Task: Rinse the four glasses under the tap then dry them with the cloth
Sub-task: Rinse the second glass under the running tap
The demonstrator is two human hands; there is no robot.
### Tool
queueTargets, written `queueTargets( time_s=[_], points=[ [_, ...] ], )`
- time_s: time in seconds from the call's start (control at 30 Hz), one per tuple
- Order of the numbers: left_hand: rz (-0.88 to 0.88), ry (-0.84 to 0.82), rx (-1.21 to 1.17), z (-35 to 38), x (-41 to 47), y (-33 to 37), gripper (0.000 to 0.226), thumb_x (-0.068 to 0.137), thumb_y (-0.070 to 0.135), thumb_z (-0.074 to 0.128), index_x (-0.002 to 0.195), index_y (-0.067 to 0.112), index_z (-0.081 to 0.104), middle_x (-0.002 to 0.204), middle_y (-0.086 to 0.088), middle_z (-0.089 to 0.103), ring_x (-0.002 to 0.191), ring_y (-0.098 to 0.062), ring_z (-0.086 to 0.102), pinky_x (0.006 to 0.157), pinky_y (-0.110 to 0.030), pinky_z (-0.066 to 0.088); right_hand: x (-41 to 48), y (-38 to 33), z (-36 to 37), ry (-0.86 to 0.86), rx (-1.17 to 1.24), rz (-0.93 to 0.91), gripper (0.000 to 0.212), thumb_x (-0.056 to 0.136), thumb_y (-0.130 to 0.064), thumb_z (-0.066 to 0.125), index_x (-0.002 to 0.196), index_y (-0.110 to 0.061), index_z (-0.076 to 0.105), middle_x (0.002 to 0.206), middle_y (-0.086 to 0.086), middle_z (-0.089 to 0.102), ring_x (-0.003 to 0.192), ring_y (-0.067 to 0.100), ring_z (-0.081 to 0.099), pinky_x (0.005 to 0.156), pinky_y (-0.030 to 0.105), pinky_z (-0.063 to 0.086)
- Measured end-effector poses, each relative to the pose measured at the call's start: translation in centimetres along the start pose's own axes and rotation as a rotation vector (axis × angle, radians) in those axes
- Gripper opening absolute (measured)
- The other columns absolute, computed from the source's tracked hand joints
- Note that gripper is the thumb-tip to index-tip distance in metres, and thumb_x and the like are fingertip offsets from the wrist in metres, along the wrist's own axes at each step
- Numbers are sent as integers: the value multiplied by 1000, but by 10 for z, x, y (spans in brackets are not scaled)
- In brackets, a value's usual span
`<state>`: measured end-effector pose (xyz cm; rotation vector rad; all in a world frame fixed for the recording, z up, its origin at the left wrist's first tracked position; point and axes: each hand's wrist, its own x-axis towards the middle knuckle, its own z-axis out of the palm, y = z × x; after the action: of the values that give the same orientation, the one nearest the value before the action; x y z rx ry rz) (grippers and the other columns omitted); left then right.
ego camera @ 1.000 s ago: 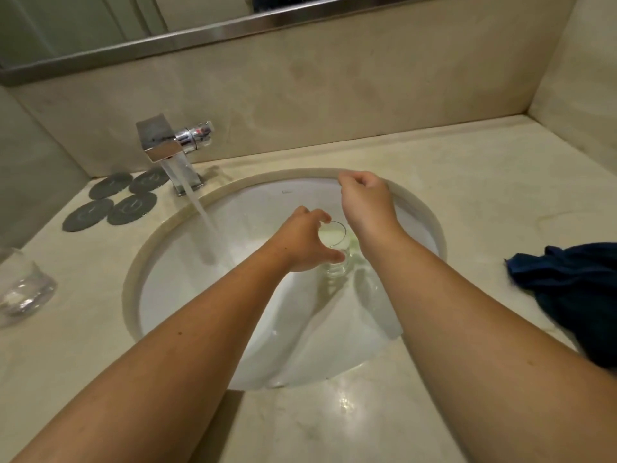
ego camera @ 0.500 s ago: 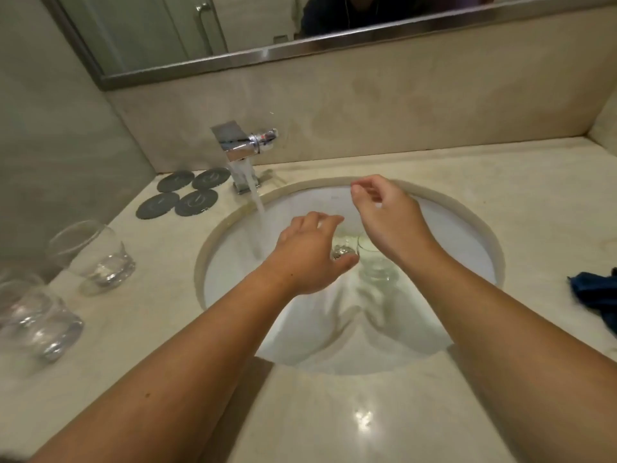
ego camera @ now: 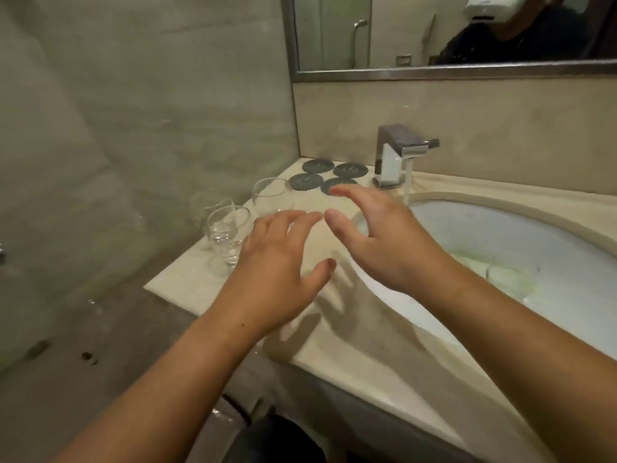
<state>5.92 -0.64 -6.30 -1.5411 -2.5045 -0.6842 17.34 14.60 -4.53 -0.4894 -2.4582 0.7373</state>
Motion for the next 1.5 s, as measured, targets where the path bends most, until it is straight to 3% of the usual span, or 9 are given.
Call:
queueTargets(
  time_s=[0.17,0.4,0.6,0.73,1.0,1.1,1.23,1.3,1.5],
  points=[
    [-52,119,-22,-19,-34,-36,64,94,57,54,153,36,46,155,9,46,144,-18,31,119,-40,32,8,-35,41,-29,19,-67,50,107,-48,52,151,-24,54,153,-4,57,144,12,46,109,16,28],
    [-180,243,-119,-25,-51,-67,72,91,47,71,157,29,45,152,6,41,139,-15,32,111,-23,25,2,-47,66,-48,12,-43,50,106,-48,53,150,-25,54,151,-2,57,141,14,48,106,17,29],
    [-435,265,-354,-17,-21,-84,87,88,49,81,159,22,39,152,-3,41,144,-21,42,115,-29,34,5,-50,75,-99,-18,4,53,106,-49,53,154,-26,49,156,-3,54,146,16,45,113,25,31],
    [-551,238,-477,-9,-7,-92,91,85,52,84,157,17,39,151,-3,43,132,-18,55,101,-23,39,9,-52,83,-150,62,59,55,108,-48,49,158,-25,46,161,-3,51,146,17,47,108,20,30],
    [-555,212,-476,-5,-1,-93,89,80,51,86,153,23,43,133,2,33,137,-25,52,116,-30,41,14,-52,96,-173,182,94,52,107,-49,51,156,-30,50,158,-7,53,142,12,51,116,27,36],
    [-544,229,-474,-1,0,-92,88,78,52,86,149,22,45,140,-2,40,138,-26,50,117,-36,41,12,-53,97,-134,242,102,48,107,-42,54,153,-27,54,155,-9,57,140,12,53,116,27,37],
    [-526,265,-464,0,1,-89,77,80,47,87,138,16,48,135,0,59,122,-21,59,86,-26,41,10,-53,94,-101,286,98,45,105,-38,60,148,-26,59,147,-10,63,135,12,57,114,29,41],
    [-519,260,-482,0,3,-85,73,80,46,88,134,18,49,129,4,61,115,-18,61,82,-25,38,8,-49,91,-89,311,100,45,103,-38,63,146,-27,60,144,-11,65,130,11,60,111,29,45],
    [-486,250,-660,0,22,-60,83,75,50,93,139,20,50,125,5,62,116,-15,64,100,-35,53,9,-28,67,36,443,101,34,102,-31,67,136,-26,67,129,-16,70,115,2,66,97,17,49]
  ],
)
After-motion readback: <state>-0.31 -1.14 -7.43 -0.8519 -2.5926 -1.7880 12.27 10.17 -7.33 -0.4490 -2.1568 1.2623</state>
